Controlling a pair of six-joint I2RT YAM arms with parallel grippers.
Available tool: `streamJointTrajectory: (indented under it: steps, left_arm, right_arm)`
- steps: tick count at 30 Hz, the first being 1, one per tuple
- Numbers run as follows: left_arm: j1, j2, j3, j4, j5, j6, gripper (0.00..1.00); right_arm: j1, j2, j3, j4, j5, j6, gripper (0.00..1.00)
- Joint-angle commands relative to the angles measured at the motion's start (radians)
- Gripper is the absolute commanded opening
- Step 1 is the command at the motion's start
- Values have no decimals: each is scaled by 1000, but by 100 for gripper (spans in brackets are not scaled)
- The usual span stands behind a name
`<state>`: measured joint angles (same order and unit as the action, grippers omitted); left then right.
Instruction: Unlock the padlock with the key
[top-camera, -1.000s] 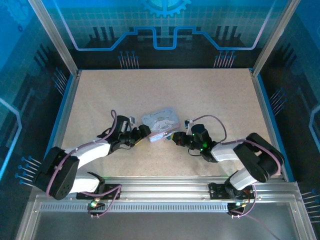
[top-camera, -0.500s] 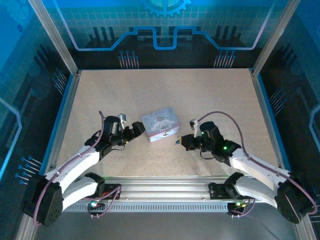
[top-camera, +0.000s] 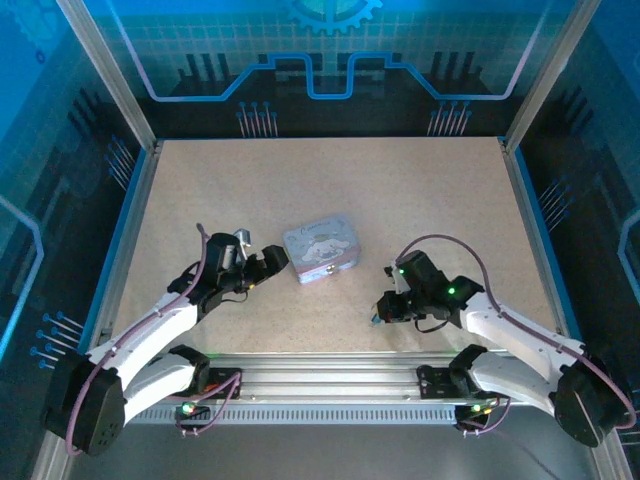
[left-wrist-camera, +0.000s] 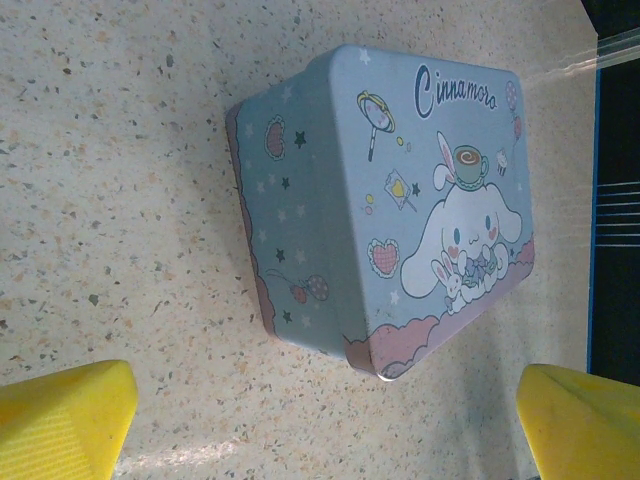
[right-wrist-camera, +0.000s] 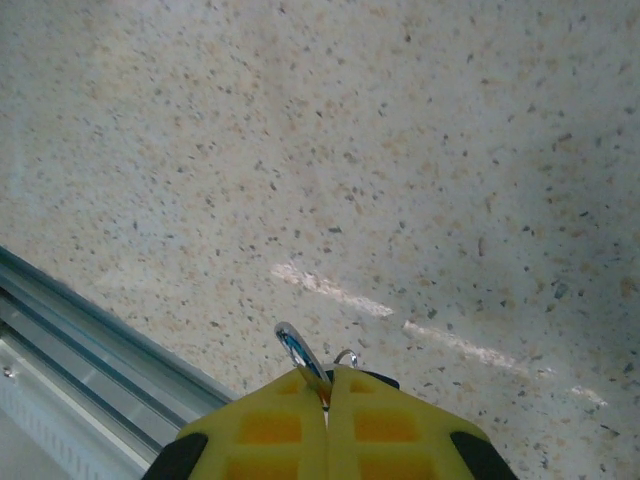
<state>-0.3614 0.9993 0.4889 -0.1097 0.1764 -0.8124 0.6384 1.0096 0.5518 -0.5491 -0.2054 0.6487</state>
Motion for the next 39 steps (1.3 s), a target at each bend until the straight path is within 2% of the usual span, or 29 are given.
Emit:
streamJointTrajectory:
  steps: [1, 11, 25, 32, 39]
  left_arm:
    - [9, -10, 7, -17, 5, 10, 99]
    - [10, 6, 7, -12, 12, 5, 99]
    - [10, 42, 17, -5, 17, 5, 99]
    - [11, 30, 28, -21, 17, 7, 99]
    - [19, -19, 60, -65, 4, 17, 99]
  right_arm:
    - [-10, 32, 15, -31, -35, -18, 2]
    - [-9, 197, 42, 77, -75, -42, 2]
    - [-17, 317, 48, 157, -86, -43, 7]
    - [-28, 303, 56, 149, -72, -47, 21]
    - [-50, 238, 81, 103, -35, -72, 25]
